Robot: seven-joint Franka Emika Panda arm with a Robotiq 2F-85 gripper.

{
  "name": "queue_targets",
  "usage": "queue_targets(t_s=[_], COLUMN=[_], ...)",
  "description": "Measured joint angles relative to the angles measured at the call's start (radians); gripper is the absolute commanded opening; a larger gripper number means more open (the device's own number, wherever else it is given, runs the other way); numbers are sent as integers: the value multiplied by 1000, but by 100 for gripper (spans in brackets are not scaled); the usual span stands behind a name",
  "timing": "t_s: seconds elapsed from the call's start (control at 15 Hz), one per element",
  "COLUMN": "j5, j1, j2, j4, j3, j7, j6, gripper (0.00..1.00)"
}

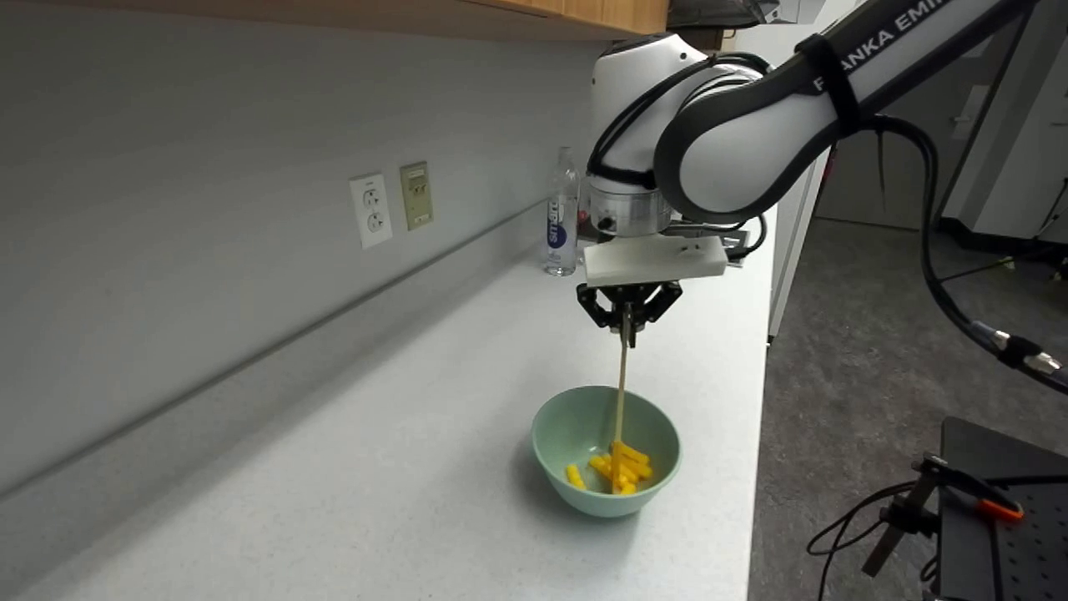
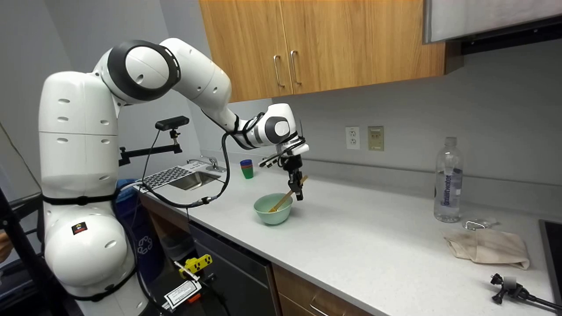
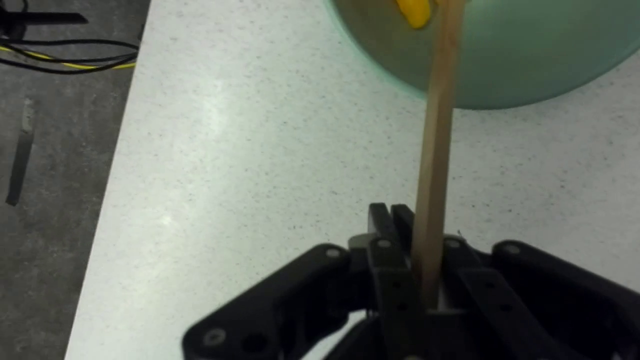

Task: Stir the contents of the blue bowl

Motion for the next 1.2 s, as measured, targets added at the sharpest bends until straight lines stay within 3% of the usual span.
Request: queue_targets(t_s=[0.53,1.2], j5=[-121,-129], j1=[2,8], j2=[11,10], j4=[35,42], j3=[-33,-37], j7=[64,269], j6=[-12,208], gripper=[2,2])
